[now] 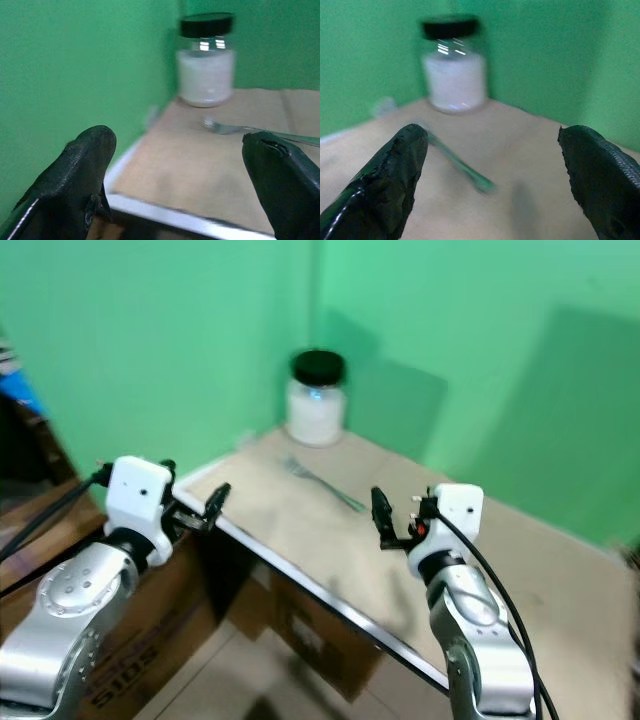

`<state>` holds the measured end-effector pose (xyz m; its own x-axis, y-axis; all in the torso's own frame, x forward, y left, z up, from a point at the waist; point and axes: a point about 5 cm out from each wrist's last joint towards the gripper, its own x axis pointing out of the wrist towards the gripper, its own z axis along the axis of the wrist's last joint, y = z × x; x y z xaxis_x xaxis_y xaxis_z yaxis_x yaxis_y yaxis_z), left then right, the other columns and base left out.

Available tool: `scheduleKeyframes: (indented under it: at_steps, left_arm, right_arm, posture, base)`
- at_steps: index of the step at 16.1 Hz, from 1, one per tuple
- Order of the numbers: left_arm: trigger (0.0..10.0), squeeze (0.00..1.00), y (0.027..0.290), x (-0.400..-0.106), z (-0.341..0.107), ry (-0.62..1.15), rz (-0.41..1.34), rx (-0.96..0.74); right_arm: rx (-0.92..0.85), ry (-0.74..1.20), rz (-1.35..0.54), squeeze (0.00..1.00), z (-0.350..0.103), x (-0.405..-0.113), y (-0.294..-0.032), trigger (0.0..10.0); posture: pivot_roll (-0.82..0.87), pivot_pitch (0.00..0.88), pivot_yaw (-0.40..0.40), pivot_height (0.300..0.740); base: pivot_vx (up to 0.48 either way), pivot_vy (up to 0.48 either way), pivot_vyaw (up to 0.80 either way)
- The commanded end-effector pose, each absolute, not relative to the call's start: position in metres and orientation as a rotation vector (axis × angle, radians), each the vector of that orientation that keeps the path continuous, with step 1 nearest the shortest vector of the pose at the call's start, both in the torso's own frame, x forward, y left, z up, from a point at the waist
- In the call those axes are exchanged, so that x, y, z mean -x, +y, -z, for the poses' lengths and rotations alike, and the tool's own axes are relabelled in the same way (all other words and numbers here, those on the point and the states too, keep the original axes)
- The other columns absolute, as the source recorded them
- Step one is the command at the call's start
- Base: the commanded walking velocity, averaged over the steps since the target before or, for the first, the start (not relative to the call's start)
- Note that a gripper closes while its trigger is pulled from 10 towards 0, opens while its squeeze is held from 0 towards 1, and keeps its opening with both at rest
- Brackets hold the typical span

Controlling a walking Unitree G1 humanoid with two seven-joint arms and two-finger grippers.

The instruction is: Setting the table

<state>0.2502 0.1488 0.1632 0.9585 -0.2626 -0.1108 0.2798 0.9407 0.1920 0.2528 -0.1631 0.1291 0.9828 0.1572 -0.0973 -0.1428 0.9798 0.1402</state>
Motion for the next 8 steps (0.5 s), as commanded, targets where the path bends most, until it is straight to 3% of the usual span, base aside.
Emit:
scheduleKeyframes:
  at_steps: [1, 8]
  left_arm:
    - [10.0, 0.00, 0.1519, -0.2502, -0.1641, 0.086, 0.271, -0.216]
    - [10.0, 0.00, 0.1495, -0.2503, -0.1632, 0.089, 0.285, -0.217]
  right_arm:
    - [-0.140, 0.104, -0.163, 1.00, -0.1297, -0.2531, -0.1589, 10.0]
    - [-0.111, 0.116, -0.241, 1.00, -0.1296, -0.2631, -0.1571, 10.0]
  posture:
    - [0.08, 0.000, -0.061, 0.740]
    - [0.08, 0.000, -0.066, 0.740]
  base:
    - [0.292, 0.000, 0.00]
    - [0.280, 0.000, 0.00]
